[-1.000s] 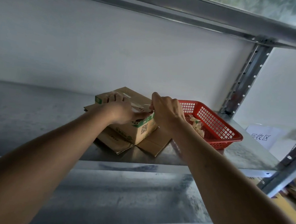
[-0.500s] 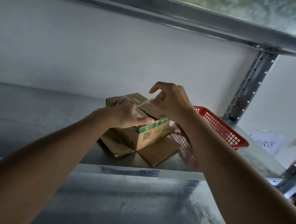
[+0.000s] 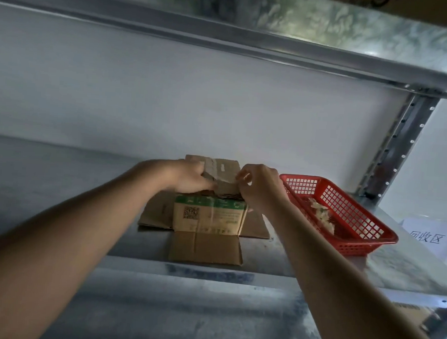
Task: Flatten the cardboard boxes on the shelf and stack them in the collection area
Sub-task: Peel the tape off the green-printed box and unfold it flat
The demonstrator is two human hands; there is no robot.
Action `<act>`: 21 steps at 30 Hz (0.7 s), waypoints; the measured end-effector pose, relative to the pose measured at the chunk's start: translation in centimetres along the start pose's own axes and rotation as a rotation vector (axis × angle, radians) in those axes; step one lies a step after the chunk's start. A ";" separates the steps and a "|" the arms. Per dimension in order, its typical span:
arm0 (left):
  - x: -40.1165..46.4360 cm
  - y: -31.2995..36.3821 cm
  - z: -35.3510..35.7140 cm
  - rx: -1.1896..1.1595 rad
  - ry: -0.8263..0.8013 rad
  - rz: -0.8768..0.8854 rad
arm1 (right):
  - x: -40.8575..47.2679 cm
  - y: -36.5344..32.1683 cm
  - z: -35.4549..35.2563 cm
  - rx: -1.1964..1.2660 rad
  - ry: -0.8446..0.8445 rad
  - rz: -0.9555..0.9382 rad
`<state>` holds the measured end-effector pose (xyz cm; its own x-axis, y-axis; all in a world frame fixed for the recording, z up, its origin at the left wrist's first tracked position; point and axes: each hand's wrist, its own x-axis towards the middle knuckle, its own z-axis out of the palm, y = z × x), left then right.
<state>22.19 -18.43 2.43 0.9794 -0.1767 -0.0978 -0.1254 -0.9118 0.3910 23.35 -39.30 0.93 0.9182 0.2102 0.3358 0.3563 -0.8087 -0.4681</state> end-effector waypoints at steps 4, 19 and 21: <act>0.0 0.9 2.4 0.182 0.124 -0.019 | 0.0 -1.0 -0.1 0.146 0.105 0.024; -0.9 -2.3 0.3 0.101 -0.167 0.164 | 1.3 -1.4 -0.1 -0.290 0.007 -0.334; -0.8 -2.3 0.5 0.110 -0.155 0.186 | 1.4 -1.5 0.1 -0.324 -0.090 -0.336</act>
<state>21.64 -16.38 1.11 0.9030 -0.3921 -0.1753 -0.3261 -0.8915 0.3144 24.09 -37.75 1.97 0.7776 0.5248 0.3463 0.5771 -0.8144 -0.0618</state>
